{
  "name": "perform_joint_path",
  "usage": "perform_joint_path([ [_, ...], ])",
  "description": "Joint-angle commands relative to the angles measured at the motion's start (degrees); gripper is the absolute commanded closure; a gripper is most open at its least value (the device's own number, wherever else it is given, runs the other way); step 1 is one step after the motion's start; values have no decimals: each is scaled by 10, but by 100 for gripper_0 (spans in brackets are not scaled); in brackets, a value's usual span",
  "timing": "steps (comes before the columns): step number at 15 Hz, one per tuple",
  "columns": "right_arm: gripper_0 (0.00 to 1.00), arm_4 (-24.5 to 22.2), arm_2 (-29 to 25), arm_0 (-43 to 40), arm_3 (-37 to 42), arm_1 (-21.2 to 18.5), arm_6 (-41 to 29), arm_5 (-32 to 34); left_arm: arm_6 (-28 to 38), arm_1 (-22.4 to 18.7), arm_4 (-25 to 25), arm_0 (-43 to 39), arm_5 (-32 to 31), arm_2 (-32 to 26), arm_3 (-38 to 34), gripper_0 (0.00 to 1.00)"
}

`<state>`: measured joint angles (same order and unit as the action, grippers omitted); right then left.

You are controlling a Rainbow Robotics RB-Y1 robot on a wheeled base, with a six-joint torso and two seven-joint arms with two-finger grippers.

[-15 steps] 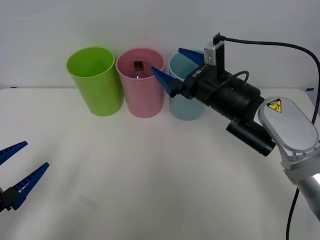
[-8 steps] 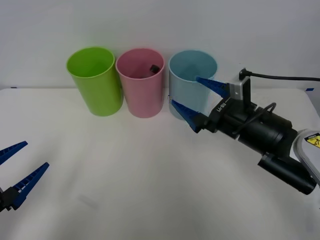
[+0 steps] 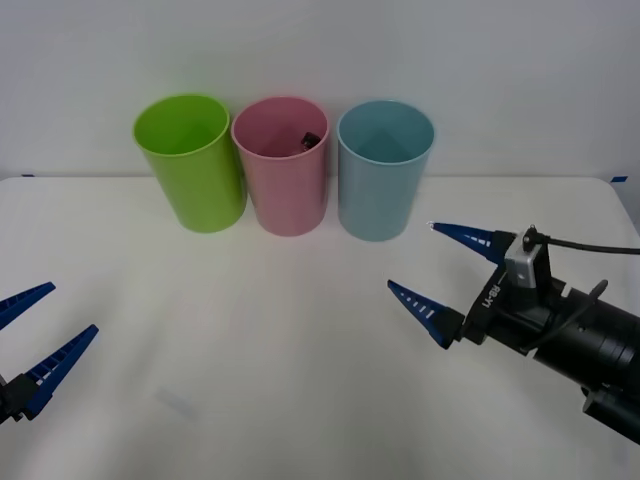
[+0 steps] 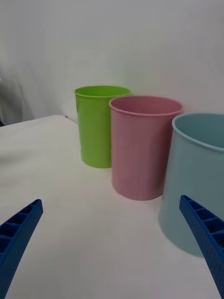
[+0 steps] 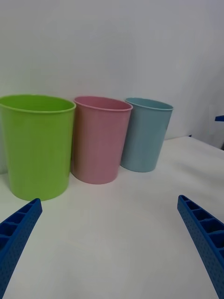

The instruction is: Grasp the object on the table and drop it into the matching bin: aluminum can to the light blue bin, PET bottle to the pink bin.

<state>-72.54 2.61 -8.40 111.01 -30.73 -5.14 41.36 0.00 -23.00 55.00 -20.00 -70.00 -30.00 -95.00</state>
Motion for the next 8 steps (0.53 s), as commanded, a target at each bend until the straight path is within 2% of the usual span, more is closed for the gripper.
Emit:
perform_joint_path([
  [1,0,11,-25,-46,0,9,51,30,0,0,0,0,0,0,0,0],
  [8,0,13,-130,-147,0,66,74,158,0,0,0,0,0,0,0,0],
])
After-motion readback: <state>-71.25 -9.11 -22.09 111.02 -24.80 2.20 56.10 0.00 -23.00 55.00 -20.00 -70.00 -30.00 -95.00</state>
